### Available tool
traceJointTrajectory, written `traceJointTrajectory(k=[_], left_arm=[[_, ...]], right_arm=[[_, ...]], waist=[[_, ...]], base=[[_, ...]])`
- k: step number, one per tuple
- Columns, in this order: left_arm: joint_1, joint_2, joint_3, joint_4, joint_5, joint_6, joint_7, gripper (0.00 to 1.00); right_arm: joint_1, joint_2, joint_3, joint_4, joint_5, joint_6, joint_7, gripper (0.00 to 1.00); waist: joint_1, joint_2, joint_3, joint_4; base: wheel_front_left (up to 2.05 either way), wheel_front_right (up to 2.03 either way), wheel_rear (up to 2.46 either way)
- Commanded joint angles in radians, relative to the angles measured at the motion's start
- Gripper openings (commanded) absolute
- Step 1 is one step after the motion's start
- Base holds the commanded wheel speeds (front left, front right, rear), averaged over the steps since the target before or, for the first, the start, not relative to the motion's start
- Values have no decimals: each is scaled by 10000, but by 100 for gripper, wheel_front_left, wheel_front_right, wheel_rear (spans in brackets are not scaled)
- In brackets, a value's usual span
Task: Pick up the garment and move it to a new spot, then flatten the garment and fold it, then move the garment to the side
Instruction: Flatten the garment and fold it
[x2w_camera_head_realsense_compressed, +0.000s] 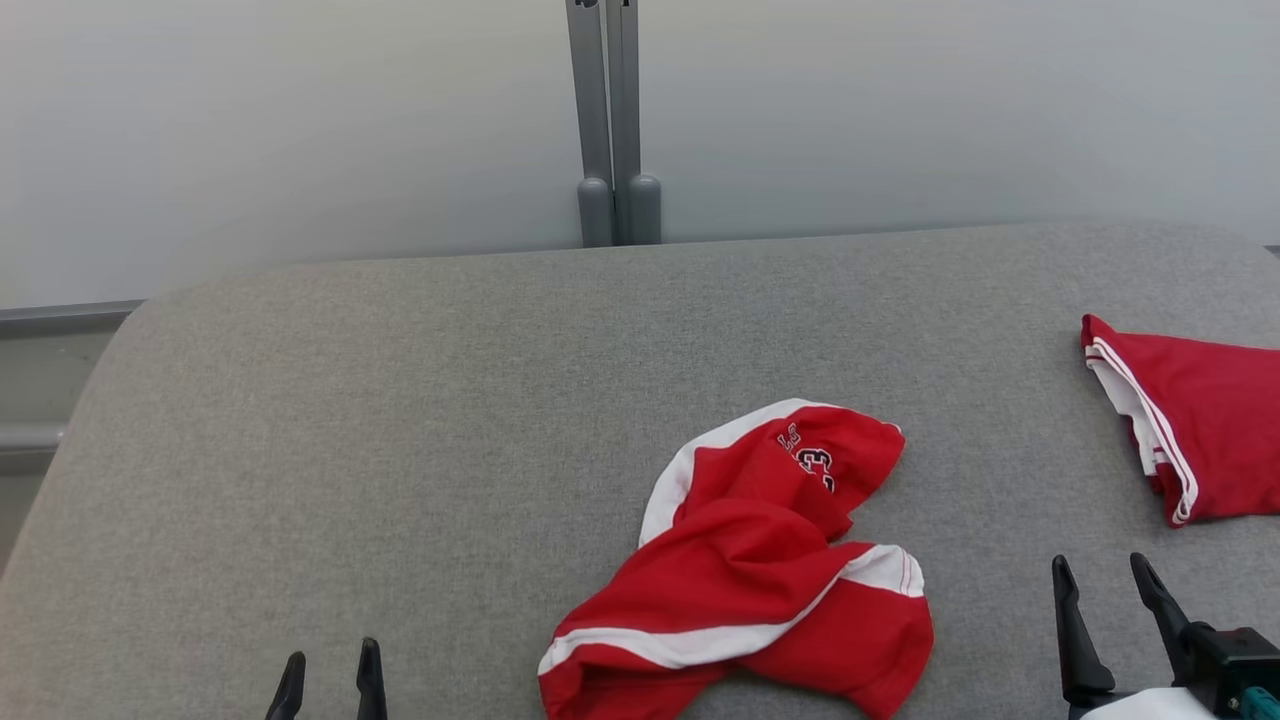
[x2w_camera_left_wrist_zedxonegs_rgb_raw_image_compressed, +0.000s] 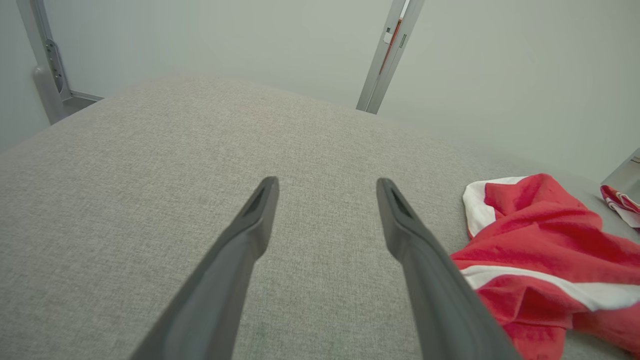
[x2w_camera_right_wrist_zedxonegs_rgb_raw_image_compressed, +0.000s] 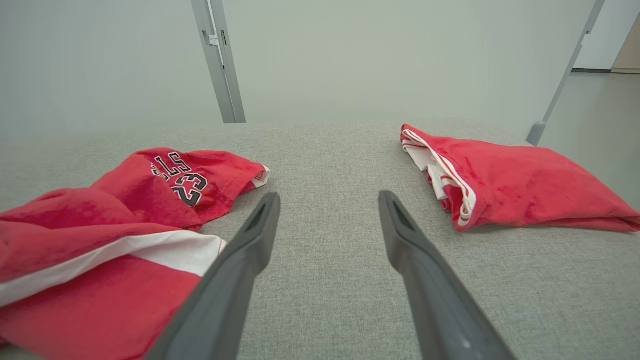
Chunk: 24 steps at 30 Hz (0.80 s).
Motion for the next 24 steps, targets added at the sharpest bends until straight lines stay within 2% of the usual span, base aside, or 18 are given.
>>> traceJointTrajectory(k=[1, 12, 17, 20, 24], left_arm=[[-182, -7, -27, 9, 21, -36, -27, 100], [-438, -2, -311, 89, 126, -39, -27, 100], [-578, 137, -937, 609, -104, -40, -3, 100], [-930, 298, -1423, 958, -544, -40, 614, 100], [-1349, 287, -1790, 1095, -1342, -41, 2085, 100]], right_arm=[[-98, 8, 18, -38, 11, -3, 0, 100], [-230, 49, 233, -118, -5, -3, 0, 100], [-457, -11, 888, -78, 652, -3, 0, 100], [-901, -459, 1848, 589, 1149, -3, 412, 100], [-1765, -1039, 2931, 1186, 1783, -3, 1759, 100]], waist=[[0, 0, 12, -11], [0, 0, 57, -152], [0, 0, 151, -159], [0, 0, 227, -148], [0, 0, 399, -132]], base=[[0, 0, 0], [0, 0, 0], [0, 0, 0], [0, 0, 0], [0, 0, 0]])
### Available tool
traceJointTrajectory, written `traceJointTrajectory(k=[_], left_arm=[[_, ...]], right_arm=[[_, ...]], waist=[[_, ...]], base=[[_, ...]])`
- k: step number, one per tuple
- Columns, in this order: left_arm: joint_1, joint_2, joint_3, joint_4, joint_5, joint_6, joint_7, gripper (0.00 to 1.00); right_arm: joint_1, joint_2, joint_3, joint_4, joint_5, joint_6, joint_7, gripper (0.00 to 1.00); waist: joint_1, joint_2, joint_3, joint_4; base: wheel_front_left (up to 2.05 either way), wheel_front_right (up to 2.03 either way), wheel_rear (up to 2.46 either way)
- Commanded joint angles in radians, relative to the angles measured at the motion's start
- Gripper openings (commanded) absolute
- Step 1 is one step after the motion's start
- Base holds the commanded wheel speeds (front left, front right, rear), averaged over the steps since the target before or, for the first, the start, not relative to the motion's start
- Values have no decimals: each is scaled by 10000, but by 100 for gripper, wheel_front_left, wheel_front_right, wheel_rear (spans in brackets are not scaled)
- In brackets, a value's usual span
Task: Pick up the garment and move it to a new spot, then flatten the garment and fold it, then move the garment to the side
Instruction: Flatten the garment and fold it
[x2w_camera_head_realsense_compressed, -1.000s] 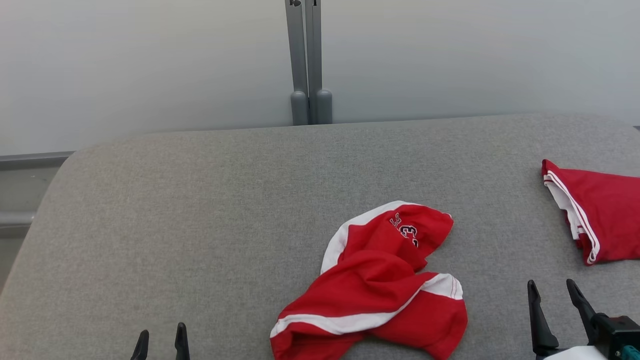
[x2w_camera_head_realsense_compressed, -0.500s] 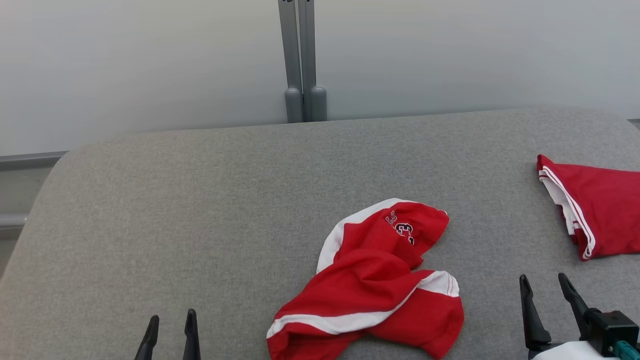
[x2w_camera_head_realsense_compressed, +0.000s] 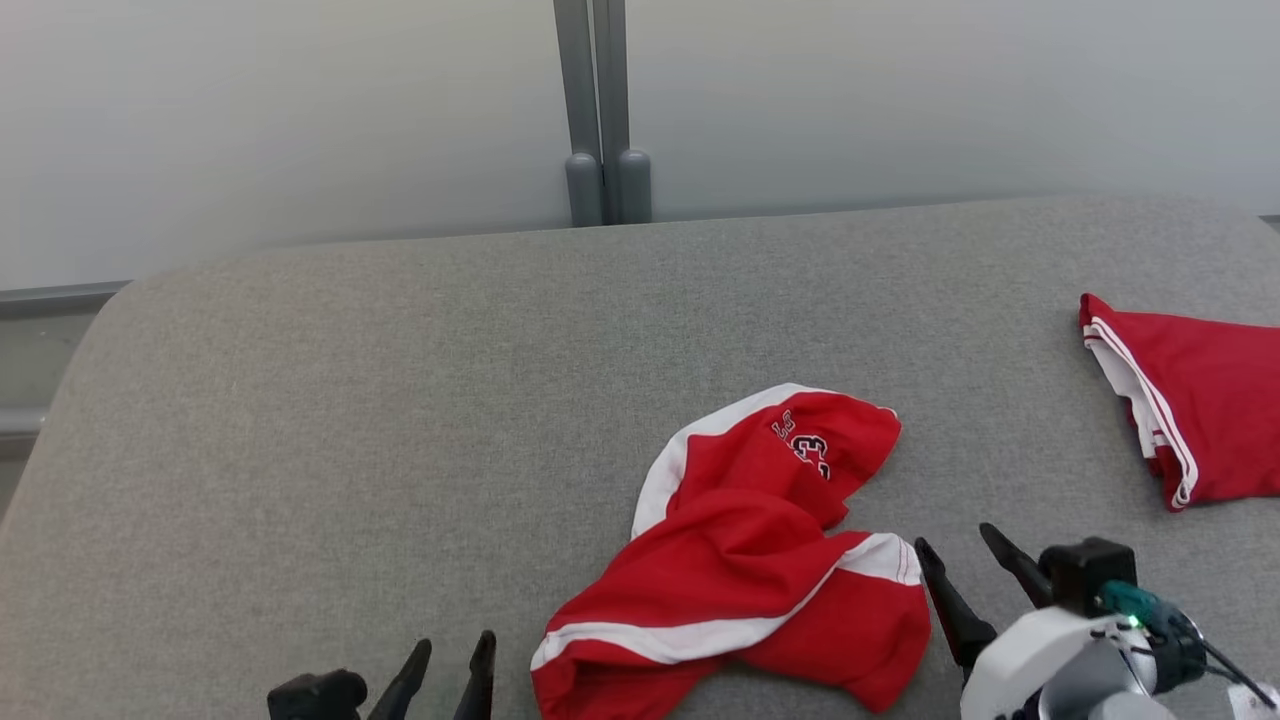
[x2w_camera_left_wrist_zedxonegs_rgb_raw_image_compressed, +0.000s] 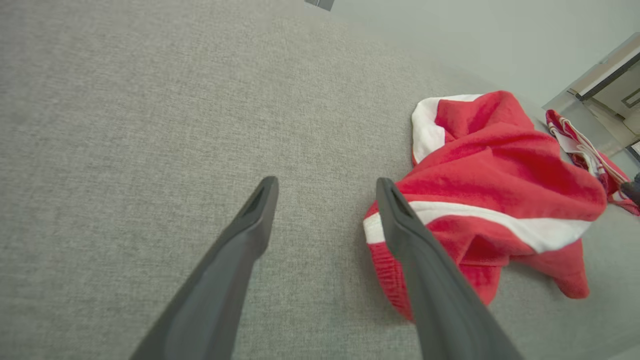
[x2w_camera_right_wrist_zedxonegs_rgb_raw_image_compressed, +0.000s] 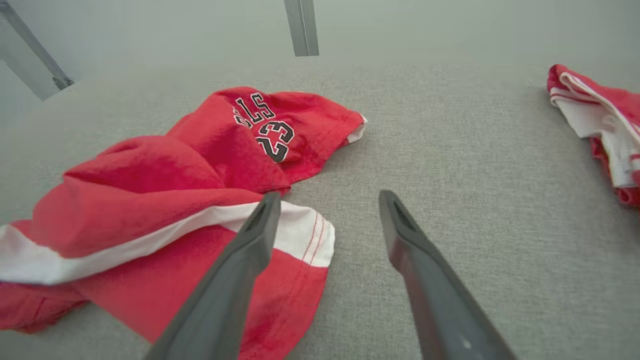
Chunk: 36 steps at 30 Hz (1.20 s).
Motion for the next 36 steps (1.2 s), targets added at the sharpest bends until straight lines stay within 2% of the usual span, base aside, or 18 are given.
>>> traceJointTrajectory(k=[1, 5, 9, 16, 32, 33, 34, 35, 36], left_arm=[[-265, 22, -38, -30, -281, -27, 353, 100], [-580, 133, -340, -79, -792, -28, 1355, 100], [-801, 249, -827, -271, -1372, -28, 1763, 100], [-940, 494, -1537, -339, -2286, -28, 2126, 100], [-1595, 642, -2243, 760, -2979, -29, 2139, 100], [-1640, 631, -2289, 808, -2994, -29, 2141, 100], [-1685, 625, -2323, 875, -3030, -29, 2096, 100], [-1720, 626, -2346, 939, -3059, -29, 2085, 96], [-1770, 633, -2397, 1006, -3077, -27, 2067, 65]], right_arm=[[-302, -145, 170, 183, 146, -5, 371, 100], [-969, -420, 825, 686, 630, -3, 1682, 100], [-1196, -615, 1150, 941, 1090, -3, 2326, 100], [-1315, -800, 1388, 1118, 1361, -3, 2417, 100], [-1748, -917, 2418, 1363, 1775, -2, 2418, 100], [-1788, -934, 2471, 1390, 1805, 0, 2391, 92], [-1843, -951, 2502, 1428, 1820, 0, 2328, 39], [-1875, -948, 2514, 1471, 1859, 0, 2271, 18], [-1894, -916, 2544, 1495, 1977, 0, 2224, 0]], waist=[[0, 0, 106, 19], [0, 0, 366, 100], [0, 0, 514, 216], [0, 0, 753, 222], [0, 0, 1250, 41], [0, 0, 1269, 45], [0, 0, 1283, 49], [0, 0, 1291, 47], [0, 0, 1301, 44]], base=[[0, 0, 0], [0, 0, 0], [0, 0, 0], [0, 0, 0], [0, 0, 0], [0, 0, 0], [0, 0, 0], [0, 0, 0], [0, 0, 0]])
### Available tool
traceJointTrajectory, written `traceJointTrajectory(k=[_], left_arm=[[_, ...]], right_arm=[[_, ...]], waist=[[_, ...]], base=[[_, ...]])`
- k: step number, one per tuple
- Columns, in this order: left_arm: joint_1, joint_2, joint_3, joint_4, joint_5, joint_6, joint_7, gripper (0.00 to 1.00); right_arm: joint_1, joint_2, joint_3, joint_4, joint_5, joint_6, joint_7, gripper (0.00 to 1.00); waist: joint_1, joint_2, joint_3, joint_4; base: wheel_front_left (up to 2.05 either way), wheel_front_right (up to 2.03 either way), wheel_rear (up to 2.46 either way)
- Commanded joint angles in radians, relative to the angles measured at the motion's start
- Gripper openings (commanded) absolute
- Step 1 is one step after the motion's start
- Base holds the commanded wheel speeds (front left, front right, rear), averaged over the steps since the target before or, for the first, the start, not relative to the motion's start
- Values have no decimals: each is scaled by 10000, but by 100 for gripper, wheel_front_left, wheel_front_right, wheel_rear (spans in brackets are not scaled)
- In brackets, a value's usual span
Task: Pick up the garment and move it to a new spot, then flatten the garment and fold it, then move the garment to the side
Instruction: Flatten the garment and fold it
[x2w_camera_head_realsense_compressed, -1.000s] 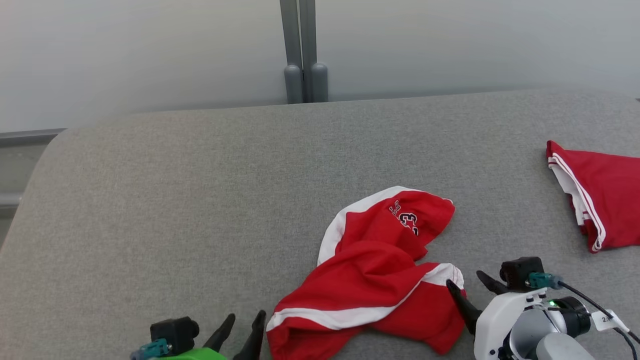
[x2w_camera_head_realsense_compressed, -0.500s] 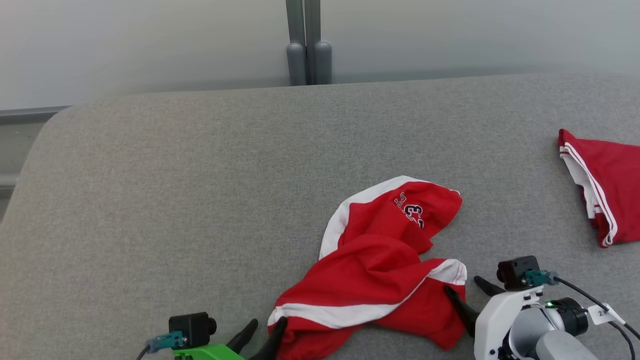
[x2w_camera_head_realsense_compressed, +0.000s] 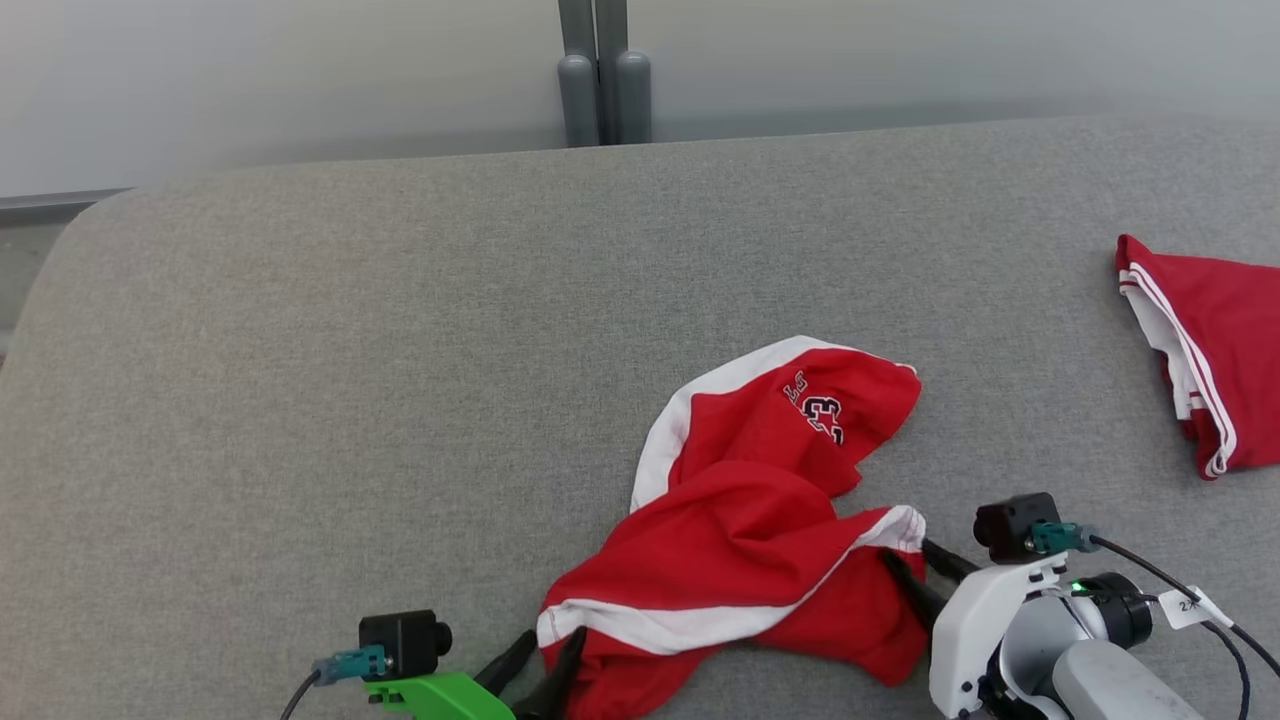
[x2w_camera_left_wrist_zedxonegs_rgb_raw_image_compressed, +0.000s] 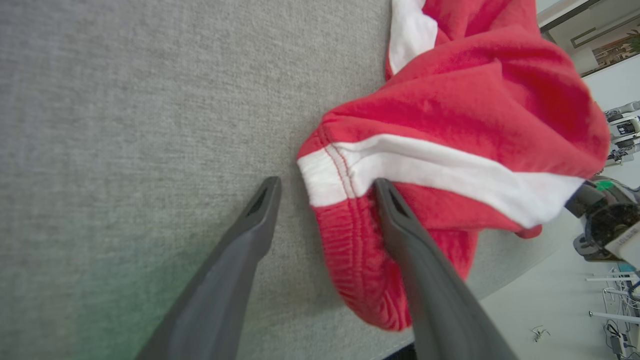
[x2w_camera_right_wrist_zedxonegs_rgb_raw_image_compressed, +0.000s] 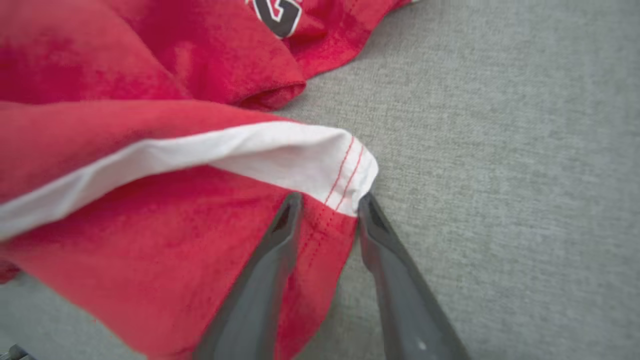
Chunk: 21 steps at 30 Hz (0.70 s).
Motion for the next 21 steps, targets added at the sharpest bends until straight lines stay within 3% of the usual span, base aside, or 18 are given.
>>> traceJointTrajectory(k=[1, 2, 7, 12, 21], left_arm=[[-153, 22, -36, 131, -42, -25, -46, 36], [-192, 30, -54, 192, -59, -25, -80, 0], [-178, 302, -86, -16, 28, -22, -380, 0], [283, 687, 183, -1540, 127, 239, -648, 0], [730, 1314, 372, -6599, -160, 897, 376, 0]], right_arm=[[-36, 87, 58, 114, 207, 2, -56, 0], [-80, 104, 62, 136, 347, 2, -106, 0], [-69, -134, -91, -45, 666, -1, -493, 0], [534, -518, -828, -1145, 1091, -1, -887, 0], [1936, -1342, -2985, -5587, 2025, -1, -56, 0]], waist=[[0, 0, 10, -5], [0, 0, 14, -11], [0, 0, -118, -52], [0, 0, -379, -98], [0, 0, -630, -462]], base=[[0, 0, 0], [0, 0, 0], [0, 0, 0], [0, 0, 0], [0, 0, 0]])
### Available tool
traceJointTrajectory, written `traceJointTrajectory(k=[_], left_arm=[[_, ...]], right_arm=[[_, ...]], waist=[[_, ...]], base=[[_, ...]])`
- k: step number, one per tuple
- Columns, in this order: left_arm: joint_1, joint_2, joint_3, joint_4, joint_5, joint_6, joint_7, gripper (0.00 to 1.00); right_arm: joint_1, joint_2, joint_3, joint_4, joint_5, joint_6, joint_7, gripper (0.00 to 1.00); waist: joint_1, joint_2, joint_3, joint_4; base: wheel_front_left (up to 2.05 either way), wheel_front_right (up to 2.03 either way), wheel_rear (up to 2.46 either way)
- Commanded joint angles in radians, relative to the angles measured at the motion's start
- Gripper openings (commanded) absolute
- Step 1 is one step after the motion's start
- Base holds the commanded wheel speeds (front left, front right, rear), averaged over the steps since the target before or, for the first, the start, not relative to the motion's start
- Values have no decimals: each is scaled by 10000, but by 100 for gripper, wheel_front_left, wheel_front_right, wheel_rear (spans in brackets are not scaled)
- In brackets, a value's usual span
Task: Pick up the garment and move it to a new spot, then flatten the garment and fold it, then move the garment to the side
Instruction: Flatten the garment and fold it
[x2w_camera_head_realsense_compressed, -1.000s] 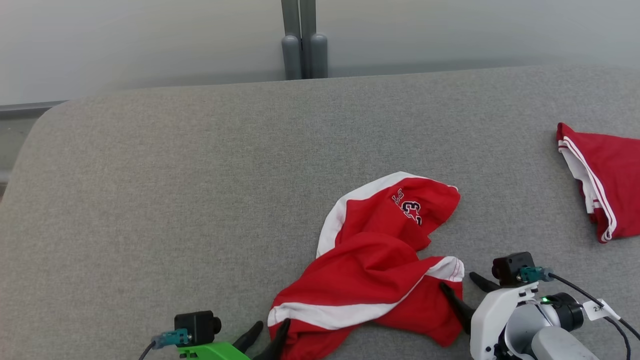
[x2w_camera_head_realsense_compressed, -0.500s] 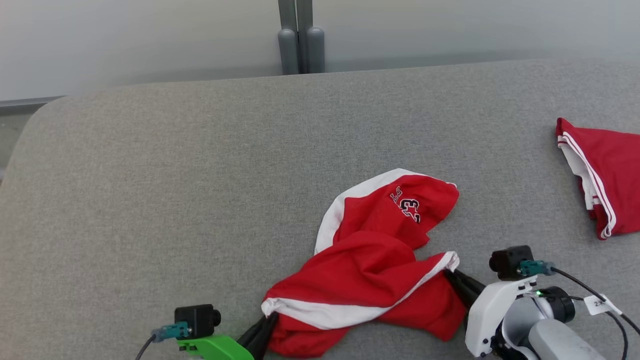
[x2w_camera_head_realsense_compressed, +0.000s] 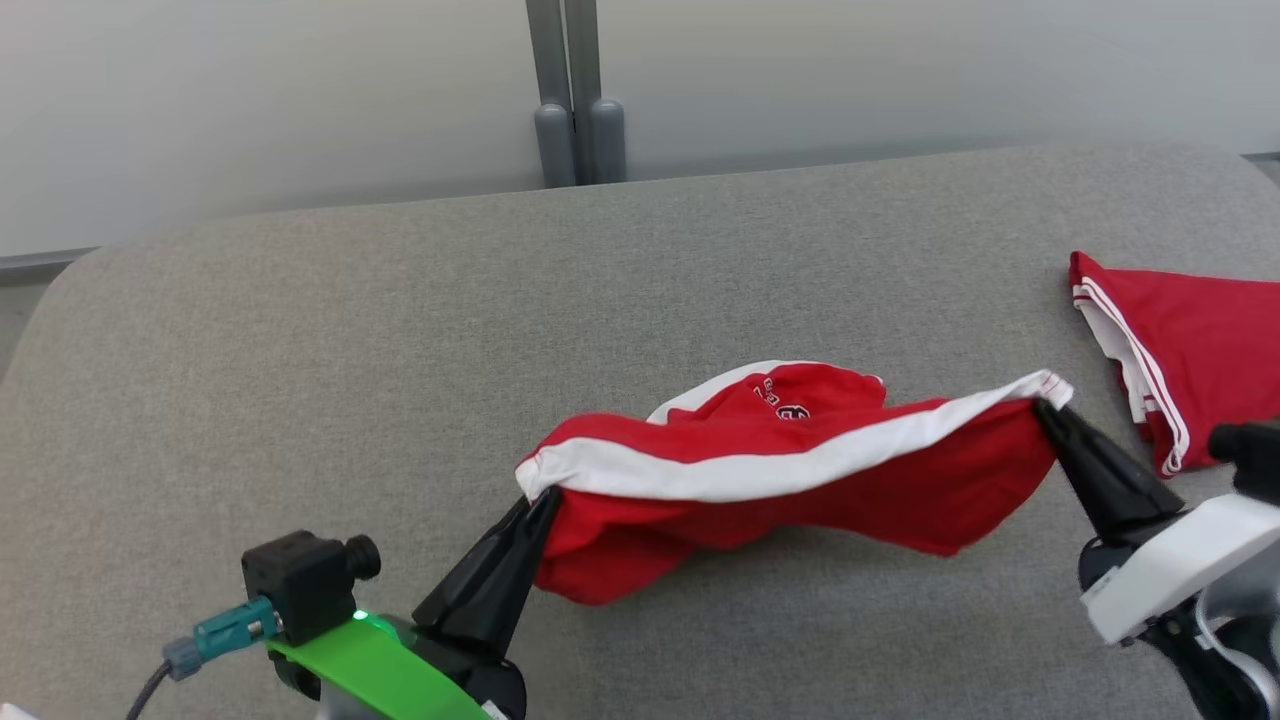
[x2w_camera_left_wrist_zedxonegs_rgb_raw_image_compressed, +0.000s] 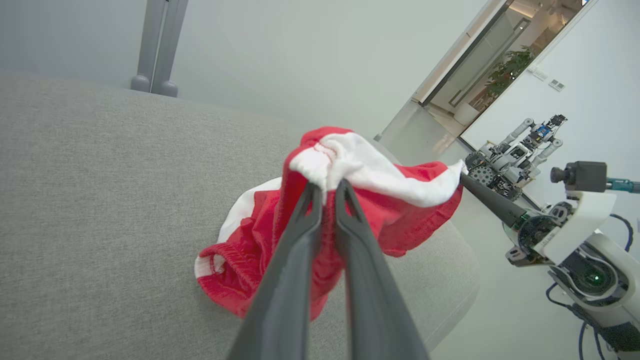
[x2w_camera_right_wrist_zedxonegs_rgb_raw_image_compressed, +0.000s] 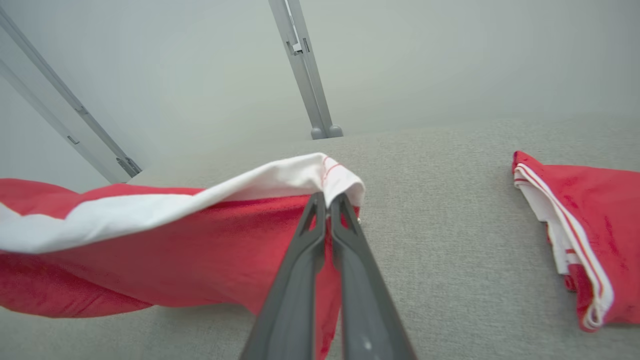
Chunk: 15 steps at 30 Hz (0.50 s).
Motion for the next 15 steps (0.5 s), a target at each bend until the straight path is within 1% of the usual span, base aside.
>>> traceJointTrajectory(k=[1, 2, 3, 5, 7, 9, 12, 13, 15], left_arm=[[-132, 95, 29, -591, -73, 134, 187, 0], [-203, 152, 34, -844, -53, 174, 285, 0], [-391, 208, 58, -1350, -37, 254, 496, 0], [-758, 217, 119, -1978, -162, 389, 808, 0], [-1366, 163, 249, -2365, -343, 493, 1149, 0], [-2304, 268, 378, -2498, -206, 549, 1566, 0], [-4171, 295, 630, -2165, -71, 639, 2188, 0], [-4797, 278, 725, -1953, -93, 676, 2376, 0], [-6284, 141, 909, -1317, -167, 730, 2747, 0]], right_arm=[[188, -107, -395, -686, 91, -5, 255, 0], [218, -138, -563, -984, 115, -5, 382, 0], [256, -233, -922, -1630, 176, -5, 682, 0], [191, -340, -1383, -2520, 339, -5, 1141, 0], [-137, -475, -1819, -3219, 544, -5, 1563, 0], [-638, -703, -2152, -3725, 635, -4, 1989, 0], [-1965, -1076, -2266, -3957, 793, -4, 2611, 0], [-2533, -1258, -2238, -3889, 742, -4, 2765, 0], [-3911, -1406, -2084, -3504, 743, -5, 3079, 0]], waist=[[0, -1, 11, -176], [0, -1, 40, -213], [0, -1, 125, -284], [0, -1, 355, -368], [0, -1, 723, -415], [0, -1, 1229, -423], [0, -1, 2265, -429], [0, -1, 2581, -435], [0, -1, 3289, -389]], base=[[0, 0, 0], [0, 0, 0], [0, 0, 0], [0, 0, 0], [0, 0, 0], [0, 0, 0], [0, 0, 0], [0, 0, 0], [0, 0, 0]])
